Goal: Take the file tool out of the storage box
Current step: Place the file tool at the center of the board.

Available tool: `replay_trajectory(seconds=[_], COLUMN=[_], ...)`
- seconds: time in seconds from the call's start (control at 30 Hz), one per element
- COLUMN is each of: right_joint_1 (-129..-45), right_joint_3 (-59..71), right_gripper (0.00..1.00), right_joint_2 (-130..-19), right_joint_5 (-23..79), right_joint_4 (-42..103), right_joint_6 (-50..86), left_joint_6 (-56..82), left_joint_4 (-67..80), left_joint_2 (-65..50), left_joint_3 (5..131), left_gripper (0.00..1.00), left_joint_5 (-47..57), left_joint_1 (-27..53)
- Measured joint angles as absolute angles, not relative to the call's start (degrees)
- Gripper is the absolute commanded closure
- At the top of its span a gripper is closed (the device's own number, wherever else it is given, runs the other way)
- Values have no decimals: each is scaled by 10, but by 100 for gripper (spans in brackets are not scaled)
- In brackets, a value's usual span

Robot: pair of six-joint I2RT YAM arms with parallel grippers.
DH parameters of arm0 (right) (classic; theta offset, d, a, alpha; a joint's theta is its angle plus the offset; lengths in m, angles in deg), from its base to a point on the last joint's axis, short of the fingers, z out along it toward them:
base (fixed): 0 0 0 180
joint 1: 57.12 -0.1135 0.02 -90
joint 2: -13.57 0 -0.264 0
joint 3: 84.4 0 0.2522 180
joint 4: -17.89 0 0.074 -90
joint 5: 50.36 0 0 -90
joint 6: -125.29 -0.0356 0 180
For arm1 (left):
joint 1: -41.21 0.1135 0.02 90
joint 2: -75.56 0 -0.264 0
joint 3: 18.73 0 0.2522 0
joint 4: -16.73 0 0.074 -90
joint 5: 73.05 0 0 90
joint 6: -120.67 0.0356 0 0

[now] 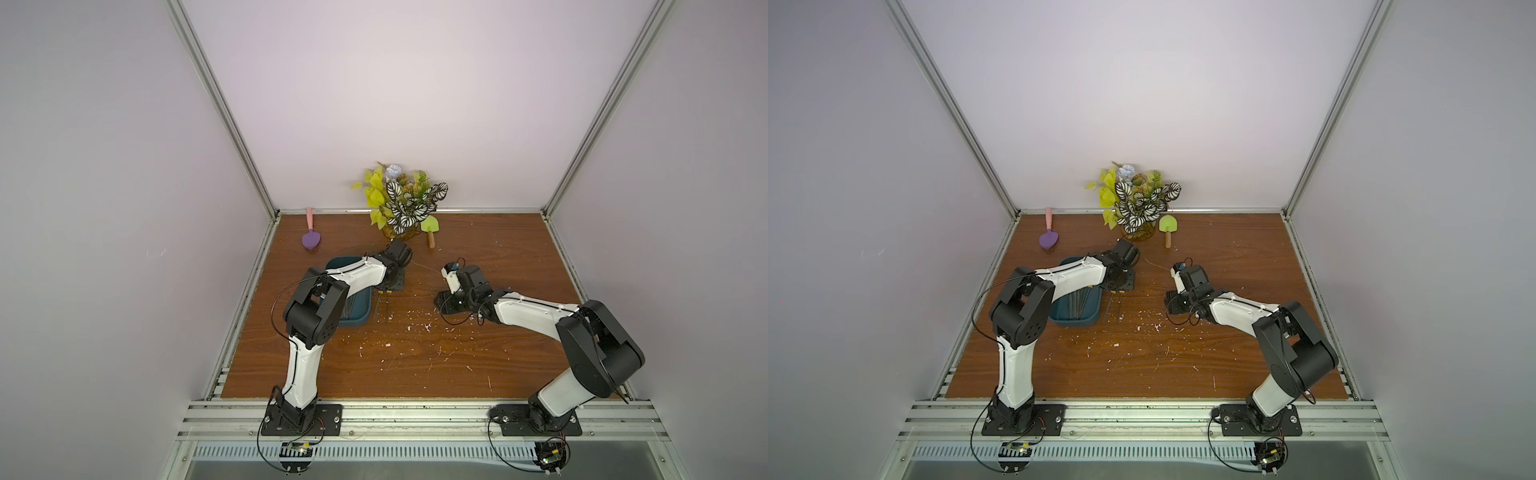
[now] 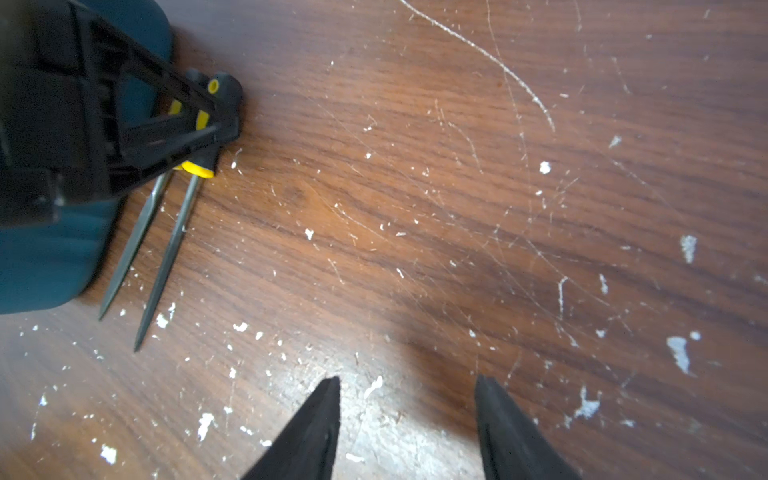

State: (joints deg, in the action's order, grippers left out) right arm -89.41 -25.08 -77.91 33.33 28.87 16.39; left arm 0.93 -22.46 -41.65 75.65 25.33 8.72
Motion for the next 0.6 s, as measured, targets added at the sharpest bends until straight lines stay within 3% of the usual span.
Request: replay_trajectory(seconds=[0.2,0.6], right_joint_1=[-894,-894], right_joint_3=[-251,-251], right_gripper=[43,43], right_joint_2=[-779,-779], right_joint_5=[333,333], right_joint_4=[289,289], right_joint_6=[164,165], left_joint_6=[13,31], left_joint_4=[-223,-234], left_joint_2=[-416,-410], left_joint_3=[757,810], left_gripper=[30,19], left_joint_5=[254,247], left_joint_1=[87,84])
